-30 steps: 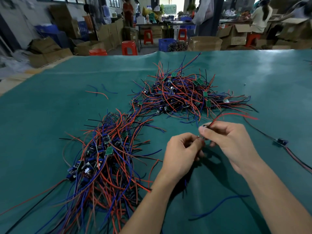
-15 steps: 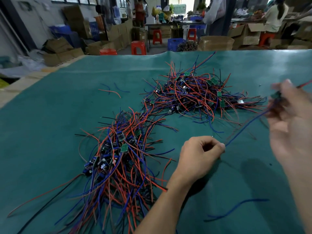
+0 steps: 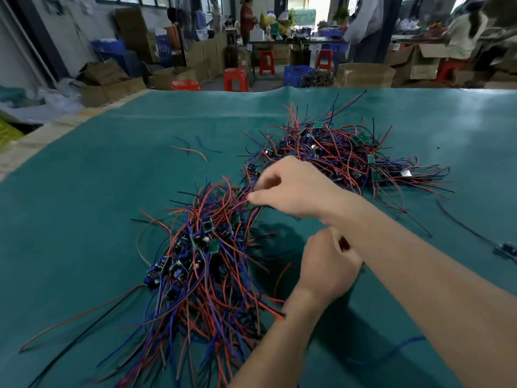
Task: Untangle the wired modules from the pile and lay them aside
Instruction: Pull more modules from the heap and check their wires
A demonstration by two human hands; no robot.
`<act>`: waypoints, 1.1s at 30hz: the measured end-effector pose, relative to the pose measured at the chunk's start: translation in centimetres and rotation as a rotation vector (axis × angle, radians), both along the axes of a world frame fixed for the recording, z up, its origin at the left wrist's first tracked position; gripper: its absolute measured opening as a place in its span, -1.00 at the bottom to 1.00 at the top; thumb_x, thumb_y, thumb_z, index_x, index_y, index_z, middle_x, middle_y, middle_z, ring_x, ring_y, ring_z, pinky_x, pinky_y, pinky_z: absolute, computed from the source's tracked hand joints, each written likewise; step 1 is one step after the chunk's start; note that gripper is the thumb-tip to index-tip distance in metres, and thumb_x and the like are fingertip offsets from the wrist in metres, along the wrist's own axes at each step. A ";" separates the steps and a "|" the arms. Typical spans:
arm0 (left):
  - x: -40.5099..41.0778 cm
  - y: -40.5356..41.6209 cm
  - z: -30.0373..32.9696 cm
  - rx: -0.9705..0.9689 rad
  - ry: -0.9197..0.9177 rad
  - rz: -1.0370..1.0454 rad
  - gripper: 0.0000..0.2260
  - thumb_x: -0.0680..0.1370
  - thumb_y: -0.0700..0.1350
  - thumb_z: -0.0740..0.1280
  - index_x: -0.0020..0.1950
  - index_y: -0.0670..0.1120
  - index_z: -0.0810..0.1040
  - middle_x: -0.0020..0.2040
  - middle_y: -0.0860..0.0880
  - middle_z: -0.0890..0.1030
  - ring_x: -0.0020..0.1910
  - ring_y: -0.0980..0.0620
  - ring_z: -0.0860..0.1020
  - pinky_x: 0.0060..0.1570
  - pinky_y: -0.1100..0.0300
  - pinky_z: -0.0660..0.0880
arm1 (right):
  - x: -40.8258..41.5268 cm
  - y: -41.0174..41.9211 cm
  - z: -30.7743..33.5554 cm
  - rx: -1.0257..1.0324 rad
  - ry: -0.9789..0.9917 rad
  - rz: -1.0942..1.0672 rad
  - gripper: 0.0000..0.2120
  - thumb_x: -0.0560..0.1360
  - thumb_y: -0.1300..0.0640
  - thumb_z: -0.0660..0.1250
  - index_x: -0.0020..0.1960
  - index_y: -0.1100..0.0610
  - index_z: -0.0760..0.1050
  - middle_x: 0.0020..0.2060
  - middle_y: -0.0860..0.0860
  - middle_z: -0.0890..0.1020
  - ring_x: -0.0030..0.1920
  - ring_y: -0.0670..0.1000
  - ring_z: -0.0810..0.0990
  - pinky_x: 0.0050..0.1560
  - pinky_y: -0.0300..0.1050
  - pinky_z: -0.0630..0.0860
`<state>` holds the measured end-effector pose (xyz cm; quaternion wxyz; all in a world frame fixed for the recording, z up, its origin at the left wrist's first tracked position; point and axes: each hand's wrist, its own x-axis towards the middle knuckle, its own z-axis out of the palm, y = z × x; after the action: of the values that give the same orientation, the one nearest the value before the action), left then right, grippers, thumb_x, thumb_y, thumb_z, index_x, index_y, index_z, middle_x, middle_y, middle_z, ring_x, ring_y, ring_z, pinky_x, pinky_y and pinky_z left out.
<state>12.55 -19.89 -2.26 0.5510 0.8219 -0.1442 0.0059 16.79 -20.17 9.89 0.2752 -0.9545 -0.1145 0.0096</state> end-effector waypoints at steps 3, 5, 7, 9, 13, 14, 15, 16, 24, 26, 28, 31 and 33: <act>-0.5 0.3 0.6 -0.096 -0.006 -0.029 -0.88 0.43 -0.14 0.28 -0.18 -0.20 0.46 -0.20 -0.07 0.59 -0.32 -0.07 0.52 -0.41 0.37 0.32 | 3.4 -3.1 -1.5 -0.294 -0.033 -0.119 -0.68 0.52 0.07 0.41 0.26 0.07 0.60 0.25 0.12 0.63 0.23 0.17 0.59 0.27 -0.01 0.52; -0.6 0.4 0.9 -0.128 0.016 -0.047 -0.88 0.42 -0.14 0.27 -0.16 -0.19 0.50 -0.20 -0.01 0.59 -0.44 0.06 0.46 -0.42 0.42 0.32 | 4.9 -5.0 -3.0 -0.435 -0.001 -0.123 -0.61 0.55 0.11 0.38 0.36 0.14 0.51 0.32 0.17 0.53 0.28 0.24 0.54 0.30 0.07 0.50; -0.7 0.5 1.0 -0.132 0.028 -0.041 -0.82 0.41 -0.10 0.26 -0.15 -0.19 0.56 -0.22 -0.13 0.63 -0.34 -0.07 0.56 -0.32 0.34 0.37 | 5.5 -6.0 -4.4 -0.462 0.001 -0.105 -0.59 0.55 0.11 0.39 0.39 0.12 0.48 0.33 0.15 0.45 0.27 0.25 0.52 0.28 0.09 0.49; -0.7 0.5 1.1 -0.136 0.034 -0.038 -0.76 0.39 -0.06 0.24 -0.13 -0.18 0.59 -0.21 -0.19 0.65 -0.18 -0.23 0.60 -0.24 0.20 0.45 | 5.7 -6.3 -5.4 -0.427 -0.055 -0.120 -0.68 0.55 0.09 0.43 0.27 0.12 0.55 0.26 0.13 0.45 0.21 0.23 0.54 0.23 0.11 0.52; -0.6 0.6 0.8 -0.106 0.044 -0.055 -0.76 0.39 -0.05 0.24 -0.12 -0.15 0.61 -0.21 -0.16 0.67 -0.15 -0.24 0.62 -0.13 0.00 0.60 | 5.7 -6.5 -6.1 -0.351 -0.143 -0.190 -0.86 0.54 0.10 0.47 0.04 0.16 0.65 0.07 0.12 0.66 0.08 0.20 0.63 0.13 0.10 0.59; -0.5 0.5 0.6 -0.109 0.047 -0.063 -0.80 0.41 -0.08 0.25 -0.12 -0.12 0.62 -0.23 -0.11 0.68 -0.15 -0.21 0.63 -0.10 -0.03 0.60 | 5.7 -6.7 -6.2 -0.310 -0.138 -0.210 -0.92 0.54 0.14 0.47 0.01 0.13 0.65 0.05 0.11 0.68 0.07 0.19 0.64 0.13 0.10 0.60; -0.5 0.5 0.7 -0.105 0.044 -0.057 -0.83 0.43 -0.10 0.26 -0.12 -0.09 0.62 -0.24 -0.08 0.69 -0.16 -0.18 0.63 -0.08 -0.04 0.60 | 5.7 -6.9 -6.2 -0.272 -0.130 -0.224 -0.97 0.53 0.18 0.46 -0.03 0.09 0.65 0.04 0.11 0.69 0.06 0.19 0.65 0.13 0.10 0.61; -0.5 0.4 0.7 -0.109 0.044 -0.056 -0.85 0.44 -0.11 0.27 -0.11 -0.07 0.63 -0.25 -0.05 0.69 -0.16 -0.15 0.64 -0.07 -0.03 0.60 | 5.6 -7.1 -6.3 -0.247 -0.127 -0.243 -0.91 0.53 0.22 0.44 -0.08 0.03 0.63 0.02 0.11 0.70 0.04 0.19 0.65 0.12 0.10 0.62; -0.5 0.3 0.4 -0.189 0.067 0.029 -0.84 0.46 -0.11 0.26 -0.08 -0.01 0.63 -0.25 0.00 0.69 -0.27 0.01 0.60 -0.10 -0.02 0.63 | 3.1 -9.3 -4.1 0.127 -0.222 -0.335 -0.76 0.33 0.23 0.56 -0.36 -0.09 0.65 -0.46 -0.21 0.61 -0.31 -0.16 0.59 -0.25 -0.36 0.43; -0.3 0.3 0.2 -0.188 0.033 0.094 -0.85 0.49 -0.12 0.27 -0.02 -0.02 0.62 -0.15 -0.02 0.69 -0.16 -0.11 0.64 -0.09 -0.08 0.63 | 1.5 -10.0 -3.7 0.265 -0.190 -0.337 -0.78 0.28 0.25 0.57 -0.39 -0.05 0.68 -0.48 -0.12 0.65 -0.38 -0.12 0.58 -0.25 -0.27 0.48; 0.0 0.3 0.0 -0.229 0.011 0.167 -0.87 0.57 -0.14 0.26 0.06 -0.05 0.58 -0.03 -0.09 0.64 -0.05 -0.19 0.63 -0.03 -0.15 0.61 | -0.5 -10.6 -3.5 0.423 -0.138 -0.313 -0.81 0.25 0.30 0.54 -0.38 0.01 0.70 -0.46 -0.02 0.67 -0.41 -0.06 0.57 -0.25 -0.14 0.53; -0.1 0.5 0.3 -0.367 0.077 0.248 -0.84 0.66 -0.02 0.19 0.06 -0.03 0.52 -0.04 -0.07 0.60 -0.09 -0.16 0.64 -0.13 -0.09 0.61 | -3.7 -11.4 -3.6 0.638 -0.108 -0.241 -0.93 0.14 0.30 0.40 -0.44 0.18 0.64 -0.49 0.12 0.62 -0.47 -0.03 0.50 -0.41 -0.16 0.42; -0.3 0.6 0.6 -0.478 0.146 0.248 -0.75 0.68 0.07 0.13 -0.03 -0.03 0.51 -0.18 0.06 0.60 -0.32 -0.02 0.62 -0.37 0.07 0.55 | -5.6 -11.8 -4.2 0.695 -0.068 -0.184 -0.93 0.07 0.28 0.29 -0.51 0.24 0.56 -0.51 0.18 0.57 -0.47 -0.01 0.45 -0.45 -0.21 0.37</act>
<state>12.26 -19.28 -1.62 0.7332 0.6783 0.0028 0.0479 11.17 -32.02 5.72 0.5791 -0.8100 -0.0337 -0.0862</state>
